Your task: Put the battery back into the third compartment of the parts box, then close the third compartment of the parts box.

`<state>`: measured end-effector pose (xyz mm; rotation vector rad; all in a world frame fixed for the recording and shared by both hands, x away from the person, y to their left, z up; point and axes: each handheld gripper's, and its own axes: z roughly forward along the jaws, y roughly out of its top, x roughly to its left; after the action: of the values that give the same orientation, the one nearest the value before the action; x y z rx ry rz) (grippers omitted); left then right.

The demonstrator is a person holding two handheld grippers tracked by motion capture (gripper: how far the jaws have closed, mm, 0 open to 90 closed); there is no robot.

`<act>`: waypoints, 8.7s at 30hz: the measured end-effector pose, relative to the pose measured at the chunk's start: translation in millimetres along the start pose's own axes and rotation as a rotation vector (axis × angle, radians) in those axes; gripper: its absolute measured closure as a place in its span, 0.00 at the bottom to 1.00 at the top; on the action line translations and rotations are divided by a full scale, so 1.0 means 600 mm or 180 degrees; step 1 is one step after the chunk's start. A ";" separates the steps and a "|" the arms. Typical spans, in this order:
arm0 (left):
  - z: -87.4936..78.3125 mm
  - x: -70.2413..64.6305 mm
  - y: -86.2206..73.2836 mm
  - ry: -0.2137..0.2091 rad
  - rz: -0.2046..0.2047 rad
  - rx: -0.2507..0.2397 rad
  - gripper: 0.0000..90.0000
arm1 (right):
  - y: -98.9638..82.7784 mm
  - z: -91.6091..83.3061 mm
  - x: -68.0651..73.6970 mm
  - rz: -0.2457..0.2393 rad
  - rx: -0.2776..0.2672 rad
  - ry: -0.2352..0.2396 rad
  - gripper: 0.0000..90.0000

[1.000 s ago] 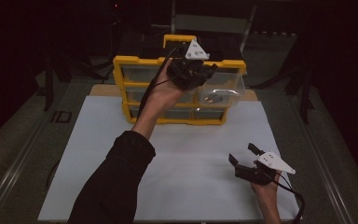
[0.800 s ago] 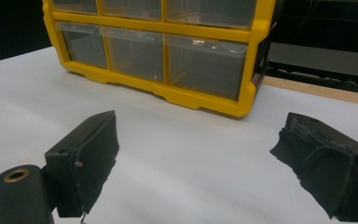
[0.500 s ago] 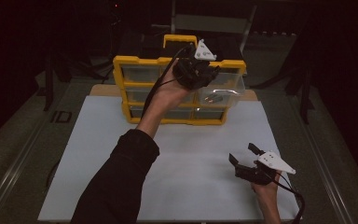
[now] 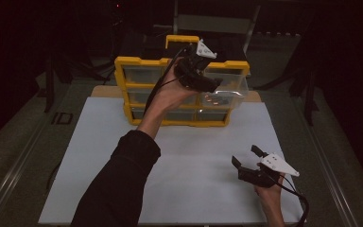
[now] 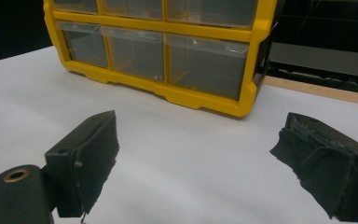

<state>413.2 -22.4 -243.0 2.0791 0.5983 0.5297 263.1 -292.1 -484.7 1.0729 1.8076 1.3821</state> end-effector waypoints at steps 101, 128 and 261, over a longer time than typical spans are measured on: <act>0.016 -0.022 -0.098 -0.0435 -0.0257 -0.0176 1.00 | -0.001 0.000 -0.001 0.0019 0.0008 -0.0009 0.13; 0.043 -0.021 -0.079 -0.0262 -0.0244 -0.0083 1.00 | 0.000 -0.001 -0.003 0.0045 -0.0006 -0.0018 0.13; 0.012 -0.020 -0.220 -0.0040 0.0376 0.0590 0.60 | -0.004 -0.007 -0.002 0.0023 0.0039 -0.0021 0.13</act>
<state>379.4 31.3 -359.5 2.3025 0.5365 0.5454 259.8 -295.6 -485.8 1.0903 1.8112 1.3717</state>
